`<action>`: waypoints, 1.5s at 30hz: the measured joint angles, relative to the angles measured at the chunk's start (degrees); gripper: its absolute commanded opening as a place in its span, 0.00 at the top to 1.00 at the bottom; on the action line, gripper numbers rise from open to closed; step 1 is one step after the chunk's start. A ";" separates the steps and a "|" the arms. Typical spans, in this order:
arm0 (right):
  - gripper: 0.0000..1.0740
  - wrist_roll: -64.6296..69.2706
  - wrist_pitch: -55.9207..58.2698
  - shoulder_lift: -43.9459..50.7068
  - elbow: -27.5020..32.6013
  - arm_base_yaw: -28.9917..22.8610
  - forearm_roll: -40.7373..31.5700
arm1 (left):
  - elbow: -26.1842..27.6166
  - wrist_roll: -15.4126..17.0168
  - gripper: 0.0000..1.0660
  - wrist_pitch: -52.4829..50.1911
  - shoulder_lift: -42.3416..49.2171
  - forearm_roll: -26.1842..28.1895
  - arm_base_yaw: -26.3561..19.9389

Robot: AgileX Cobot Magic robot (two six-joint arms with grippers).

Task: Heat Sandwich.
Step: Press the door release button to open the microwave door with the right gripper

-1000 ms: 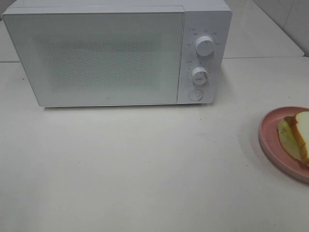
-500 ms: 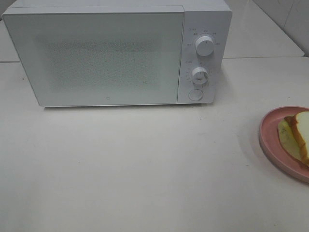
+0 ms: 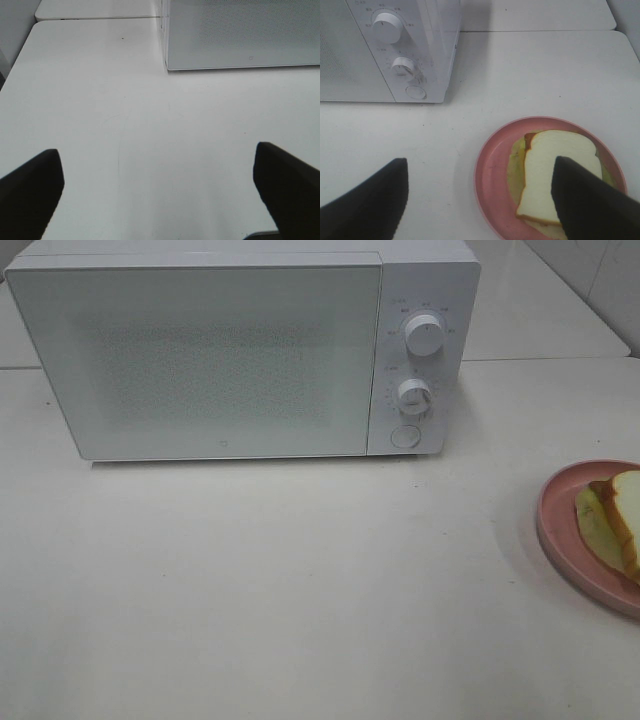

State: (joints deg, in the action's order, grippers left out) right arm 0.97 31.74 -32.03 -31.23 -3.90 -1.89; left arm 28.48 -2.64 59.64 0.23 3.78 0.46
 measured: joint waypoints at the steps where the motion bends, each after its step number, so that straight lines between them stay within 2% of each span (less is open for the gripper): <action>1: 0.29 0.00 0.00 0.00 0.00 0.00 0.00 | 0.00 0.00 0.08 0.00 0.00 0.00 0.00; 13: 0.29 0.00 -12.95 -13.29 0.00 0.00 0.00 | 0.00 0.00 0.08 0.00 0.00 0.00 0.00; 33: 0.29 0.00 -33.92 -29.79 0.00 0.00 -0.06 | 0.00 0.00 0.08 0.00 0.00 0.00 0.00; 39: 0.29 0.00 -42.69 -36.04 0.06 0.00 -0.06 | 0.00 0.00 0.08 0.00 0.00 0.00 0.00; 42: 0.29 -0.97 -52.31 -39.02 2.29 -1.55 -1.15 | 0.00 0.00 0.08 0.00 0.00 0.00 0.00; 44: 0.29 -1.49 -54.55 -39.65 3.09 -2.35 -1.83 | 0.00 0.00 0.08 0.00 0.00 0.00 0.00; 45: 0.29 -3.95 -58.10 -40.91 4.41 -4.13 -3.90 | 0.00 0.00 0.08 0.00 0.00 0.00 0.00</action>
State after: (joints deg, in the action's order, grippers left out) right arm -2.98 -26.36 -72.94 -26.81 -8.02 -5.79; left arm 28.48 -2.64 59.64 0.23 3.78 0.46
